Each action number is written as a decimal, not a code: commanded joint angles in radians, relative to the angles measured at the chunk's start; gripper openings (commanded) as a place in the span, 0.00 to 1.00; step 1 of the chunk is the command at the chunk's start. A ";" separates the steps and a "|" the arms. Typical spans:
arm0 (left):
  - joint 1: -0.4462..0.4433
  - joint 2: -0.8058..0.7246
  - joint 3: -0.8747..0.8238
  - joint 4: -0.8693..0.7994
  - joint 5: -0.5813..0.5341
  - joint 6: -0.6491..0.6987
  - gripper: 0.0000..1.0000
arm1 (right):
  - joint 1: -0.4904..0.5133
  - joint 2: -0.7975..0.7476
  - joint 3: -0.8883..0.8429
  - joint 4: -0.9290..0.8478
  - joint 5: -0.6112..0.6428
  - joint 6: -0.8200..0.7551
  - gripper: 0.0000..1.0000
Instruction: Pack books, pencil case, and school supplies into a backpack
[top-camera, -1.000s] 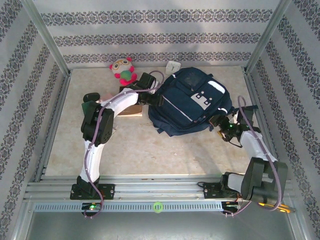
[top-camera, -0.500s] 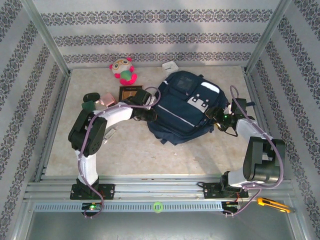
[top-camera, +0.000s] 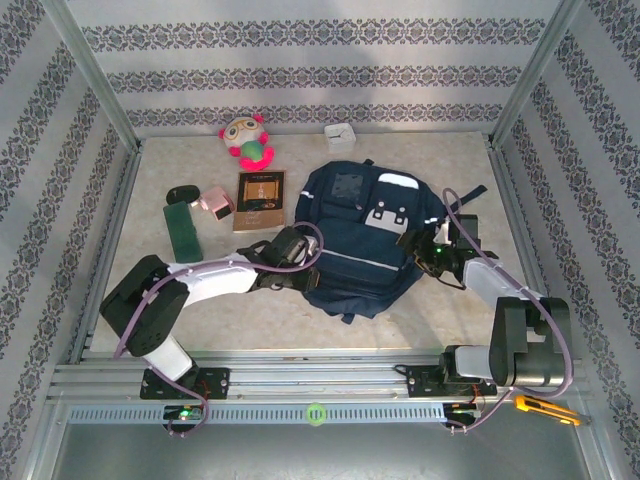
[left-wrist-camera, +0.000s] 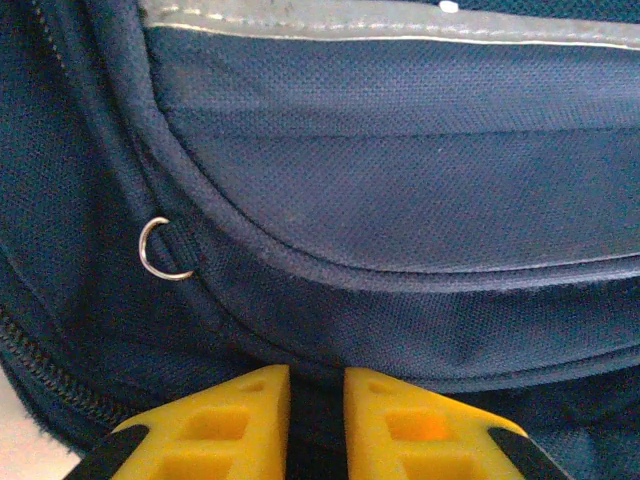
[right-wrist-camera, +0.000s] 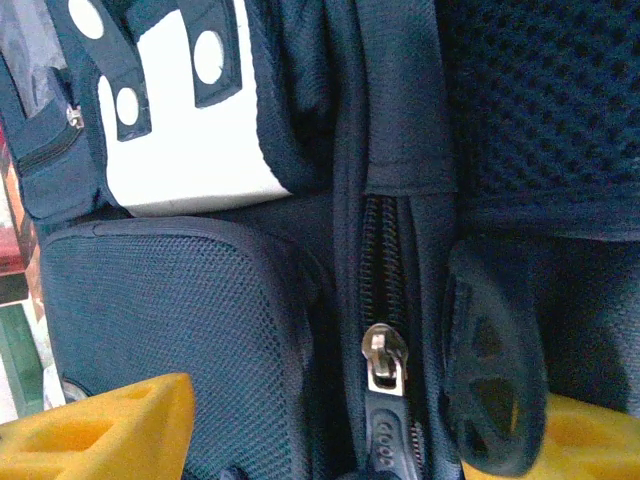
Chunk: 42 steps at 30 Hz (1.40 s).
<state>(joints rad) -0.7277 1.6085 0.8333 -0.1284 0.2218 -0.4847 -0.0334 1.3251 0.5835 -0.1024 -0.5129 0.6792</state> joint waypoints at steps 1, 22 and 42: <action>-0.034 -0.021 -0.055 -0.045 -0.029 -0.053 0.21 | 0.053 0.038 -0.007 0.073 -0.031 0.021 0.68; -0.054 -0.383 -0.007 -0.121 0.041 0.643 0.57 | 0.155 -0.129 0.141 -0.279 0.204 -0.138 0.84; -0.164 0.263 0.403 0.032 0.018 1.117 0.85 | 0.026 -0.499 -0.019 -0.268 0.230 -0.138 0.85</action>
<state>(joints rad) -0.8650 1.8374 1.2144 -0.1959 0.2939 0.5797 0.0017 0.8268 0.5838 -0.3759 -0.2707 0.5491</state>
